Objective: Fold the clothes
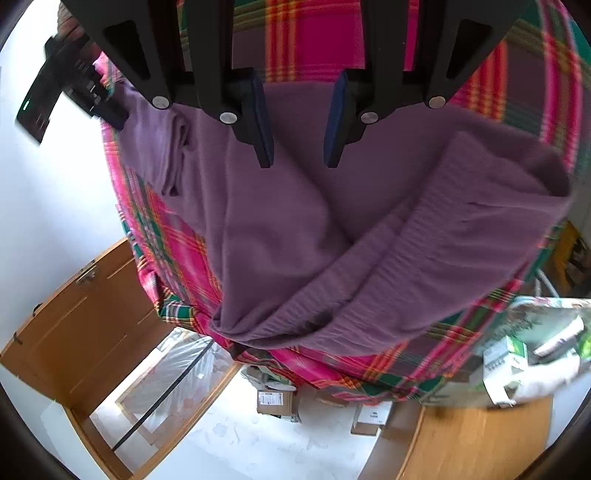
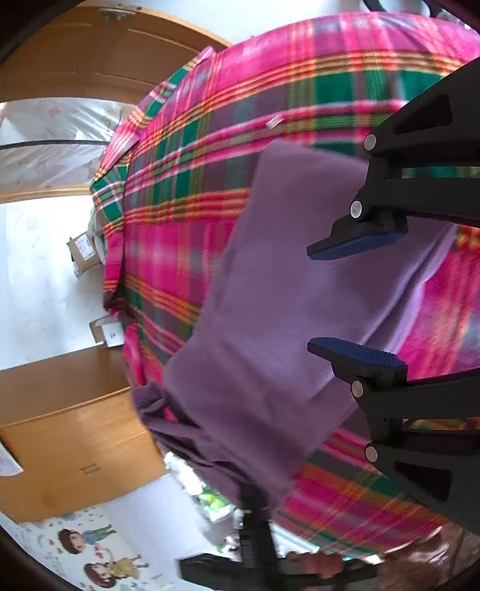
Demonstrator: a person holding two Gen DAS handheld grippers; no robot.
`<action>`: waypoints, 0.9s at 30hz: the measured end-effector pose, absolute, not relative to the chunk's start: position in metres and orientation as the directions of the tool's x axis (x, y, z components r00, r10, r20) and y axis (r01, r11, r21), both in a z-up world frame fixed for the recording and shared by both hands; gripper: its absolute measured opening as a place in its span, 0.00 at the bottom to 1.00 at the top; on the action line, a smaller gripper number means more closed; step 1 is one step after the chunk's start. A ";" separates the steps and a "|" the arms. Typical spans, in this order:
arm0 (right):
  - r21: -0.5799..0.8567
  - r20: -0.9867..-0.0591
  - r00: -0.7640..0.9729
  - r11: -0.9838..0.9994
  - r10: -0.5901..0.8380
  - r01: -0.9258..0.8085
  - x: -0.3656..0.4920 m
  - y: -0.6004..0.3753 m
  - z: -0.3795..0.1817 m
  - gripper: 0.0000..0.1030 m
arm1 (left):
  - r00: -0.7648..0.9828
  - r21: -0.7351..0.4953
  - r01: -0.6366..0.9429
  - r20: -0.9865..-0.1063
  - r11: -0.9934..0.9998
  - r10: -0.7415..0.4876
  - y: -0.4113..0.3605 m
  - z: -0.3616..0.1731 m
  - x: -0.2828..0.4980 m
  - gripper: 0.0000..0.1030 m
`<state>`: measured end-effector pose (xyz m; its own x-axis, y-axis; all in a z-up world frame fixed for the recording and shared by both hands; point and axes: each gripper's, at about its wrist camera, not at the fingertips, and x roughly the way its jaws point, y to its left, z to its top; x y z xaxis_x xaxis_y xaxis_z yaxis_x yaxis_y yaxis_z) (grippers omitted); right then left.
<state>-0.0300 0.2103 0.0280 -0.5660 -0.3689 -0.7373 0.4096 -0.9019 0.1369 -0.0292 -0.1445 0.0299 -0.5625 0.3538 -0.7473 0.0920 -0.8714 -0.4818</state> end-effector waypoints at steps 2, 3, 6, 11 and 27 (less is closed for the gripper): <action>0.114 -0.735 -0.568 -0.893 -0.371 0.436 -0.024 0.207 0.025 0.45 | -0.541 -0.480 0.101 -0.762 -0.871 0.357 -0.141 0.025 -0.036 0.31; 0.102 -0.734 -0.568 -0.887 -0.373 0.450 -0.023 0.204 0.025 0.46 | -0.530 -0.479 0.106 -0.769 -0.871 0.359 -0.139 0.022 -0.039 0.31; 0.065 -0.731 -0.569 -0.869 -0.376 0.491 -0.018 0.196 0.022 0.46 | -0.515 -0.499 0.105 -0.767 -0.860 0.382 -0.132 0.018 -0.044 0.31; 0.008 -0.749 -0.558 -0.847 -0.357 0.531 -0.022 0.172 0.014 0.46 | -0.502 -0.494 0.106 -0.776 -0.863 0.383 -0.123 0.017 -0.052 0.31; -0.037 -0.748 -0.587 -0.865 -0.309 0.501 -0.031 0.166 0.011 0.11 | -0.522 -0.494 0.126 -0.771 -0.860 0.366 -0.112 0.022 -0.069 0.06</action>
<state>-0.0307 0.1656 0.0107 -0.5875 -0.3088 -0.7480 0.5011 -0.8646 -0.0366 -0.0690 -0.1121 0.0221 -0.5215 0.3659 -0.7708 0.1260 -0.8605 -0.4937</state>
